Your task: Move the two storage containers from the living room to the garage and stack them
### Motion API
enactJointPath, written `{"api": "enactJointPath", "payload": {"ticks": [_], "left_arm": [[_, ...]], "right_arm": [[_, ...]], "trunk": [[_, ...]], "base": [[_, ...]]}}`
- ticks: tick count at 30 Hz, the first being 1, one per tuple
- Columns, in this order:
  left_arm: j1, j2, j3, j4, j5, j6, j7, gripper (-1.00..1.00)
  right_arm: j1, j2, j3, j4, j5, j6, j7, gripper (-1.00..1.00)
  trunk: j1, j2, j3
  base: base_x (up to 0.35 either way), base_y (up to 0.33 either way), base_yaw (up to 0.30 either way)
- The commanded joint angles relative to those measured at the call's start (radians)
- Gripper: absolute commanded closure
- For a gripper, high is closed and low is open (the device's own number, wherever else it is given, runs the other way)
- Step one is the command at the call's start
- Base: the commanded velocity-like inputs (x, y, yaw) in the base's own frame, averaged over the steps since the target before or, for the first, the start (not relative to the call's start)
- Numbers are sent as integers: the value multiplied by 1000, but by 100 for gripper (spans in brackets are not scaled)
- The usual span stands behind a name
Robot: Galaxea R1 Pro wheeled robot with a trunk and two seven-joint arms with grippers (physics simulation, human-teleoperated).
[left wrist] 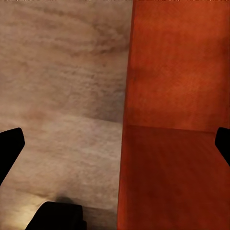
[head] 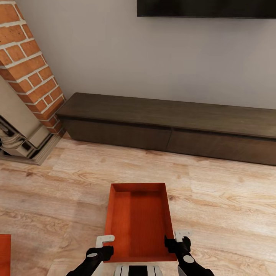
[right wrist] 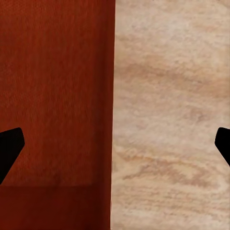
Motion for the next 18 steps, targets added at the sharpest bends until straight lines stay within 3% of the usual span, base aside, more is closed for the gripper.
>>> {"api": "enactJointPath", "payload": {"ticks": [1,13,18], "left_arm": [[0,1,-9,-2,9,5,7,-100],[0,1,-9,-3,9,5,7,-100],[0,1,-9,-4,9,5,7,-100]], "right_arm": [[-1,0,8,1,-10,-4,-4,-100],[-1,2,4,2,-10,-3,-4,-100],[-1,2,4,2,-10,-3,-4,-100]], "trunk": [[0,0,-1],[0,0,-1],[19,-35,-16]], "base": [[0,0,0],[0,0,0],[0,0,0]]}}
